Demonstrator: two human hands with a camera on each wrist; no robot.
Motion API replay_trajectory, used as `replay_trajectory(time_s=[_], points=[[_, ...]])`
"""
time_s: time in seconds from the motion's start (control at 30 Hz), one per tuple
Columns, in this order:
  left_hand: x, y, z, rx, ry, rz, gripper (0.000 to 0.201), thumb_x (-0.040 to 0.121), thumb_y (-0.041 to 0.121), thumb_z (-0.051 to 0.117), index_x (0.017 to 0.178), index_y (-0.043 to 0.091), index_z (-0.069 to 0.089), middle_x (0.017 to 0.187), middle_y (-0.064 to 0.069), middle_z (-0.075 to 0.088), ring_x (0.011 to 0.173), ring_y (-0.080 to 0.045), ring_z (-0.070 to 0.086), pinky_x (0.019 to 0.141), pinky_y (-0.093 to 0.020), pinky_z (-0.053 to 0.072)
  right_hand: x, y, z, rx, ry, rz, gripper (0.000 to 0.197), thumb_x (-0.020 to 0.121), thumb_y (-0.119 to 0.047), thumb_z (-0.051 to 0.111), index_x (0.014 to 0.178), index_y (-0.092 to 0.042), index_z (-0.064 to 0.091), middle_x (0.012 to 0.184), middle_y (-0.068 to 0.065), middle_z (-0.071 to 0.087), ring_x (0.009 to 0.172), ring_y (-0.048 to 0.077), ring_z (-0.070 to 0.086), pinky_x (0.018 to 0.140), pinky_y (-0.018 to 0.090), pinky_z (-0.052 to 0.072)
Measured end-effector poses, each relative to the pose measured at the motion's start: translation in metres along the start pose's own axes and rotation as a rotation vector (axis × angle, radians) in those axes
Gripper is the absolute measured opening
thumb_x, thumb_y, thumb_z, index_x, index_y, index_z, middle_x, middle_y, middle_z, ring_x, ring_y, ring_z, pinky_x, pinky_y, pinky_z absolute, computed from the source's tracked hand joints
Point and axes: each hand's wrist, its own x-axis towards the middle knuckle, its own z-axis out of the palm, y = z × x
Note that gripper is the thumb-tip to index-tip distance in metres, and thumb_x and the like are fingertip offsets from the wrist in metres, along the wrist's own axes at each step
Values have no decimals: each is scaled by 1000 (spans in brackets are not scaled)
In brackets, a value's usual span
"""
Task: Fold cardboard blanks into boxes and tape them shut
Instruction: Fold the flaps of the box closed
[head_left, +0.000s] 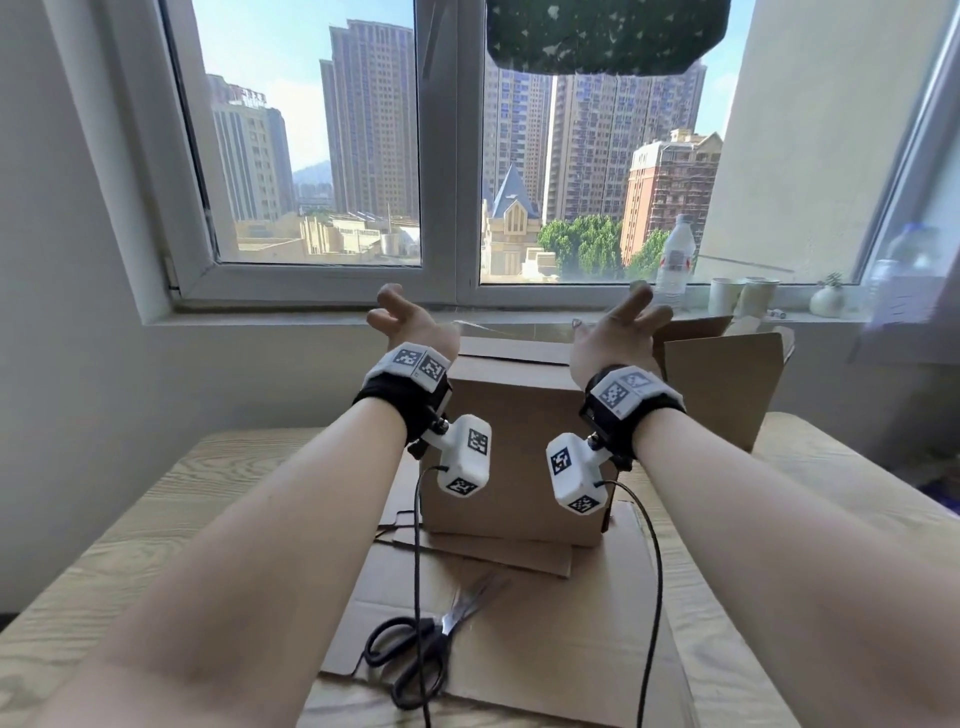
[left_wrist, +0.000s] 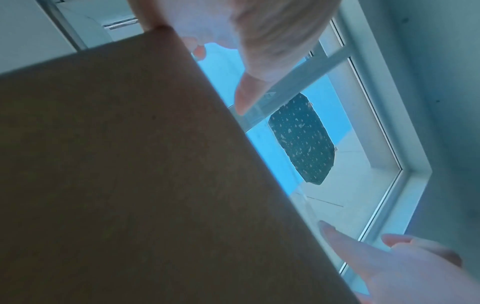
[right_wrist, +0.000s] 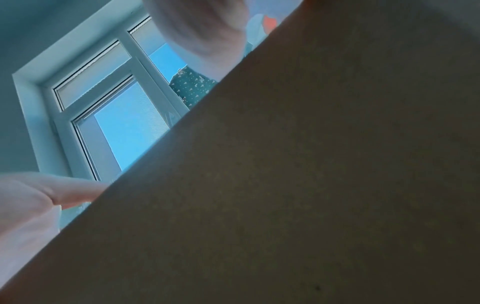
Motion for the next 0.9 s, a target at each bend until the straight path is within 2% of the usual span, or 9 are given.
replay_trajectory(time_s=[0.1,0.17,0.23,0.3,0.4,0.53,0.63,0.73,0.9], points=[[6,4,-3,-242,51,-125,48,71,14,53,110,22,26,116,-6,32,80,-20,53,80,-38,56,-4,-1,-3,-26,4,-17,81,99,-28,54,154,-15,-4,147,20,18,120,37,55,89,40,48],[12,0,-3,-354,116,-171,44,62,19,49,103,22,32,109,-10,48,81,-33,65,80,-47,58,-3,1,0,-52,22,-20,81,98,-22,55,154,-14,-3,146,20,19,113,36,58,78,36,44],[18,-6,-4,-306,202,-161,33,73,17,54,100,20,37,97,-10,61,79,-35,69,76,-47,59,-2,2,1,-34,49,-13,79,95,-13,57,153,-14,3,144,20,21,106,36,60,73,35,39],[21,-12,-6,-179,256,-118,27,85,11,60,101,20,40,96,-10,66,79,-33,70,74,-45,59,-1,4,3,-33,58,-1,79,93,-6,57,153,-13,6,145,21,21,106,35,60,75,35,39],[25,-21,-13,-57,247,-50,26,88,8,64,103,20,47,96,-9,68,77,-29,71,72,-41,60,-1,4,5,-47,81,1,82,90,0,58,153,-14,7,142,20,24,102,33,60,73,33,38],[30,-26,-21,-13,179,21,21,90,0,59,100,17,53,83,-9,70,60,-21,70,59,-37,61,-2,4,4,-33,73,8,88,87,6,57,154,-15,5,144,21,23,96,27,55,73,32,36],[34,-26,-24,-9,111,-51,17,90,-2,60,96,14,58,85,-12,70,58,-20,71,60,-36,62,-2,2,4,6,126,48,87,81,12,56,151,-16,13,143,22,24,95,32,61,70,33,39],[37,-26,-23,-57,72,-122,22,91,-3,59,81,16,53,92,-16,69,63,-23,72,63,-36,62,-1,-2,5,51,155,100,85,81,13,57,149,-16,17,142,22,27,90,31,64,67,32,39],[43,-29,-16,-99,44,-206,22,89,-6,58,77,13,54,95,-19,69,70,-28,72,69,-40,62,-3,-2,-1,101,197,129,75,86,13,50,150,-12,21,146,24,27,97,32,63,73,31,43]])
